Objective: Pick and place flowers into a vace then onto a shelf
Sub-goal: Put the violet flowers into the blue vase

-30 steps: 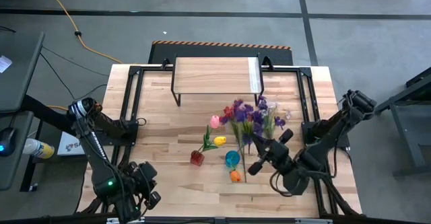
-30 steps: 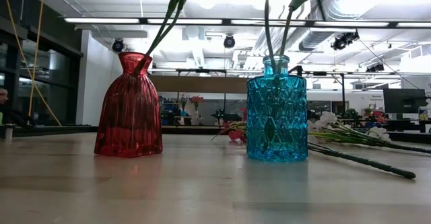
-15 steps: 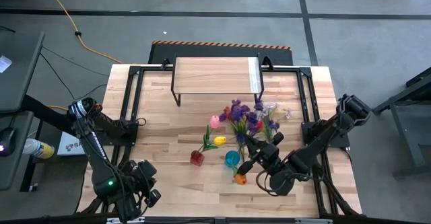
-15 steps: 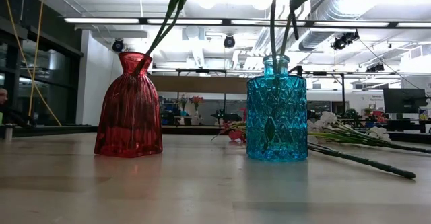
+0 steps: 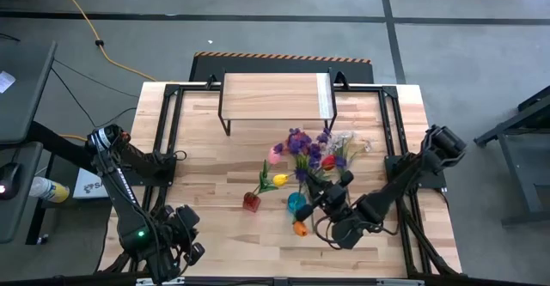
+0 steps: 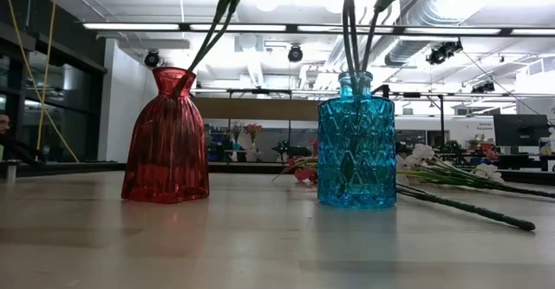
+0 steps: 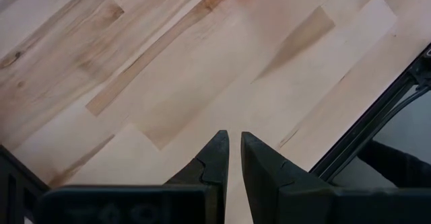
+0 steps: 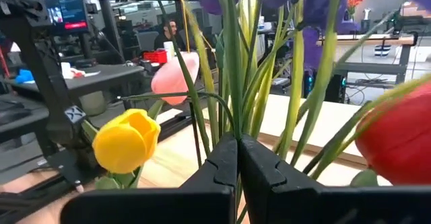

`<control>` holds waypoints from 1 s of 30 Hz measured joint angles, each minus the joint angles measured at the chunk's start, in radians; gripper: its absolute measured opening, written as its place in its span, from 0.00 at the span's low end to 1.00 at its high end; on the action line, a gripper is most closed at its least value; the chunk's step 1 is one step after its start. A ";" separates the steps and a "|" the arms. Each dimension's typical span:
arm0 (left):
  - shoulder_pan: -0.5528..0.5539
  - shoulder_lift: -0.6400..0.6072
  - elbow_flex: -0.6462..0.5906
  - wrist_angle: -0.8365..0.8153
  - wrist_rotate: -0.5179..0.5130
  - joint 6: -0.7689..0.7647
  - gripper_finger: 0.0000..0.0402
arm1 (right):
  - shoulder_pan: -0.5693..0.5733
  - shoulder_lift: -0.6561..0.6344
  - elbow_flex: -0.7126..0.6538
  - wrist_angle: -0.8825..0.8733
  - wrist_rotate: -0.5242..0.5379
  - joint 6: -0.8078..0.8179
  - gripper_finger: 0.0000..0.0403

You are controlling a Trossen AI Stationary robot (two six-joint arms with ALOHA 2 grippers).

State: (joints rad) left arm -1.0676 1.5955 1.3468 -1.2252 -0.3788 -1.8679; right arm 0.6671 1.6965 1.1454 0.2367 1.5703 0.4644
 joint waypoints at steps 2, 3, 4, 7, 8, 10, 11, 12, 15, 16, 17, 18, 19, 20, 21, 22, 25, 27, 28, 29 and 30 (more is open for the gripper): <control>0.000 0.000 0.000 0.000 0.003 0.000 0.18 | -0.007 0.006 0.000 0.000 0.001 0.000 0.00; 0.000 0.000 0.000 0.000 0.004 0.000 0.18 | -0.008 0.009 0.000 -0.001 0.000 0.000 0.00; 0.000 0.000 0.000 0.000 0.004 0.000 0.18 | -0.008 0.014 0.000 -0.004 0.000 0.000 0.00; 0.000 0.000 0.000 0.000 0.004 0.001 0.18 | -0.008 0.022 0.000 -0.016 -0.002 0.000 0.00; 0.000 0.000 0.000 -0.001 0.004 0.001 0.18 | -0.008 0.022 0.000 -0.016 -0.002 0.000 0.00; 0.000 0.000 0.000 -0.005 0.004 0.002 0.18 | -0.007 0.021 -0.004 -0.014 -0.001 0.000 0.00; 0.000 0.000 0.000 -0.006 0.004 0.003 0.18 | -0.007 0.020 -0.011 -0.011 0.000 0.000 0.00; 0.000 0.000 0.000 -0.006 0.004 0.004 0.18 | -0.005 0.020 -0.017 -0.008 0.000 0.004 0.00; 0.000 0.000 0.000 -0.008 0.004 0.004 0.18 | -0.001 0.020 -0.031 0.000 -0.025 0.026 0.00; 0.000 0.000 0.000 -0.009 0.004 0.004 0.18 | 0.001 0.020 -0.034 0.001 -0.032 0.031 0.00; 0.000 0.000 0.000 -0.009 0.004 0.004 0.18 | 0.002 0.020 -0.035 0.000 -0.036 0.031 0.00; 0.000 0.000 0.000 -0.010 0.004 0.004 0.18 | 0.004 0.020 -0.035 0.000 -0.043 0.029 0.00; 0.000 0.000 0.000 -0.012 0.004 0.004 0.18 | 0.007 0.020 -0.035 0.000 -0.045 0.028 0.00; 0.000 0.000 0.000 -0.014 0.004 0.004 0.18 | 0.009 0.020 -0.035 0.001 -0.045 0.027 0.00; 0.000 0.000 0.000 -0.013 0.004 0.004 0.18 | 0.009 0.020 -0.035 0.001 -0.045 0.025 0.00; 0.000 0.000 0.000 -0.013 0.004 0.004 0.18 | 0.012 0.020 -0.035 0.000 -0.046 0.024 0.00; 0.000 0.000 0.000 -0.013 0.004 0.004 0.18 | 0.015 0.020 -0.035 0.000 -0.047 0.021 0.00; 0.000 0.000 0.000 -0.013 0.004 0.004 0.18 | 0.016 0.020 -0.035 0.000 -0.047 0.010 0.00; 0.000 0.000 0.000 -0.013 0.004 0.004 0.18 | 0.016 0.020 -0.035 0.000 -0.047 0.006 0.00; 0.000 0.000 0.000 -0.013 0.004 0.004 0.18 | 0.016 0.020 -0.035 0.001 -0.043 0.006 0.00; 0.000 0.000 0.000 -0.013 0.004 0.004 0.18 | 0.016 0.020 -0.035 0.001 -0.034 0.007 0.00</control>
State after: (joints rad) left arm -1.0676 1.5955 1.3468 -1.2381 -0.3744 -1.8641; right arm 0.6827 1.7168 1.1099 0.2375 1.5368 0.4713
